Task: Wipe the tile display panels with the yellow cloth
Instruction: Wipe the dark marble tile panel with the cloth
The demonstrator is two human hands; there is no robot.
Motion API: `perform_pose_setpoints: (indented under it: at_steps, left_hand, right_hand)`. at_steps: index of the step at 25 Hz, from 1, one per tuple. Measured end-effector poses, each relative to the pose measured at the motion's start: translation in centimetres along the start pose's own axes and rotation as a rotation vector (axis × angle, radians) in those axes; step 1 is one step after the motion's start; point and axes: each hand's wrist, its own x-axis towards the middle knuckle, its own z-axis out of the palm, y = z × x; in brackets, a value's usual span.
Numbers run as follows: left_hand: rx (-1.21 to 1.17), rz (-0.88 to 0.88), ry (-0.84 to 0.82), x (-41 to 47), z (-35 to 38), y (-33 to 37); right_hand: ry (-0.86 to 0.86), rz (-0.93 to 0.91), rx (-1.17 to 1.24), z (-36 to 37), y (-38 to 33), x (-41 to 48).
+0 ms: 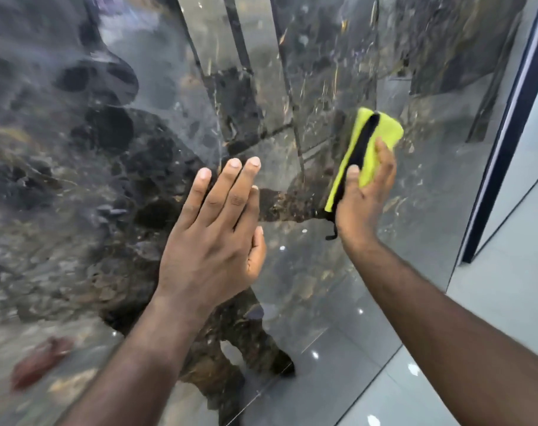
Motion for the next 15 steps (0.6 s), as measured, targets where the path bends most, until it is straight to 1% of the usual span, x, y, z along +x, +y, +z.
perform_pose_setpoints:
  at_steps: [1, 2, 3, 5, 6, 7, 8, 9, 10, 11, 12, 13, 14, 15]
  left_hand:
    - [0.022, 0.038, -0.005, -0.2, 0.4, 0.3]
    - [0.049, 0.095, -0.014, -0.4, 0.8, 0.6]
    - [0.08, 0.16, -0.028, -0.7, 1.1, 0.7]
    - [0.141, 0.277, -0.06, -1.0, 1.6, 0.6]
    - [0.156, 0.319, -0.078, -1.0, 1.7, 0.6]
    - [0.167, 0.342, -0.094, -1.1, 1.8, 0.6]
    - [0.174, 0.345, -0.107, -1.1, 1.9, 0.6]
    - [0.176, 0.335, -0.121, -1.1, 2.0, 0.7]
    - [0.176, 0.322, -0.134, -1.2, 2.1, 0.7]
    - [0.178, 0.311, -0.138, -1.3, 2.0, 0.8]
    - [0.175, 0.306, -0.137, -1.2, 1.9, 0.8]
    - [0.164, 0.301, -0.142, -1.1, 1.9, 0.9]
    - [0.15, 0.295, -0.151, -1.0, 1.9, 1.1]
    - [0.143, 0.286, -0.156, -1.0, 1.8, 1.3]
  right_hand:
    - [0.083, 0.222, 0.044, -0.1, 1.2, -0.1]
    - [0.115, 0.348, 0.046, -0.2, 2.2, -1.2]
    - [0.084, 0.335, 0.042, -0.6, 2.5, -3.0]
    - [-0.069, 0.132, 0.044, -1.3, 3.6, -6.5]
    - [-0.106, 0.075, 0.056, -1.7, 4.8, -7.5]
    - [-0.094, 0.124, 0.055, -1.9, 6.4, -8.1]
    - [-0.039, 0.273, 0.066, -2.0, 7.8, -8.3]
    - [0.008, 0.462, 0.091, -2.1, 8.7, -8.3]
    - [0.03, 0.559, 0.102, -2.3, 8.9, -8.3]
    - [0.037, 0.479, 0.099, -2.4, 8.6, -8.4]
    - [0.019, 0.356, 0.099, -2.6, 8.4, -8.5]
    - [-0.006, 0.278, 0.091, -2.6, 8.5, -8.7]
    - [-0.013, 0.268, 0.053, -2.5, 9.3, -9.3]
    - [0.011, 0.337, 0.023, -2.4, 10.2, -10.2]
